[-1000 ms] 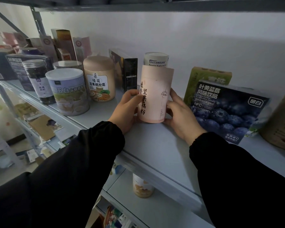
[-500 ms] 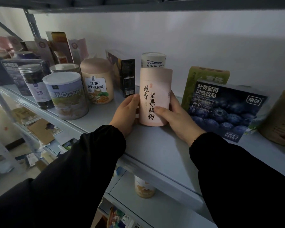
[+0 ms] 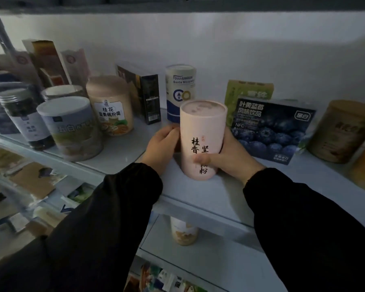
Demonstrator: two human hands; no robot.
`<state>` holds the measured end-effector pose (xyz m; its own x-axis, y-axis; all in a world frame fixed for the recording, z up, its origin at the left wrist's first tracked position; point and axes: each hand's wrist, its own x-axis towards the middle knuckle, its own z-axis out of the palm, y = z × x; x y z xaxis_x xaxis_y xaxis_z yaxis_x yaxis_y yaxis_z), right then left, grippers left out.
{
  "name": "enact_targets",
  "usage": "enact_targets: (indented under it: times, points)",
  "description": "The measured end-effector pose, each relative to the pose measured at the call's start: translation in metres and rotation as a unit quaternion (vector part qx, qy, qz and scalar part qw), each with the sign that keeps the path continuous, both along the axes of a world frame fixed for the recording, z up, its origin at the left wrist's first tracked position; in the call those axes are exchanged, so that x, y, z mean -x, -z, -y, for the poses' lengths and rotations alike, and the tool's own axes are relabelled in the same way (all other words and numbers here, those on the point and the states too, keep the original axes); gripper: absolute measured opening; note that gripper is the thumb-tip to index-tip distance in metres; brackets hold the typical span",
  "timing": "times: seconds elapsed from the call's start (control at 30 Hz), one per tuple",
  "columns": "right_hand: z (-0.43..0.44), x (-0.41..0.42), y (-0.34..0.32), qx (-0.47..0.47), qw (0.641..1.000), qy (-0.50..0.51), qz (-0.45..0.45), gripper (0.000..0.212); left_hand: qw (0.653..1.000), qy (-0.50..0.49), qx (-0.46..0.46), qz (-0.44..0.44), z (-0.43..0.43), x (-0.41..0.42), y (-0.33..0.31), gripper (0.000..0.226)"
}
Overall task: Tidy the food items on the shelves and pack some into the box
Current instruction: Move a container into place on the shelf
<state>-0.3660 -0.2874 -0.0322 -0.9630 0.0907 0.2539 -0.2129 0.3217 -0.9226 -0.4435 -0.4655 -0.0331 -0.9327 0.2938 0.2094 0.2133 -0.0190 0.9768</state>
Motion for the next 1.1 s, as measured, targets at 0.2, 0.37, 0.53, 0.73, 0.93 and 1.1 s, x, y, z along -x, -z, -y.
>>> enact_targets:
  times: [0.2, 0.37, 0.53, 0.73, 0.93, 1.1]
  points:
    - [0.003, -0.042, -0.007, -0.066, 0.988, 0.137, 0.012, 0.105, 0.972, 0.065, 0.203, -0.1, 0.0, -0.009, -0.003, 0.024]
    - [0.006, -0.081, -0.005, -0.066, 0.973, 0.221, 0.016, 0.105, 0.939, 0.133, 0.276, -0.157, 0.0, -0.018, -0.004, 0.022]
    - [-0.006, -0.129, -0.007, -0.067, 0.949, 0.305, 0.036, 0.092, 0.806, 0.21, 0.45, -0.322, -0.019, -0.032, 0.003, 0.026]
    - [-0.032, -0.176, -0.008, -0.059, 0.916, 0.397, 0.022, 0.098, 0.752, 0.258, 0.484, -0.366, -0.039, -0.08, 0.004, 0.039]
    - [-0.069, -0.177, -0.005, -0.065, 0.889, 0.447, 0.083, 0.103, 0.719, 0.254, 0.545, -0.35, -0.059, -0.1, 0.0, 0.053]
    - [-0.069, -0.173, 0.004, -0.224, 0.808, 0.515, 0.179, 0.063, 0.701, 0.273, 0.572, -0.328, -0.084, -0.12, 0.0, 0.068]
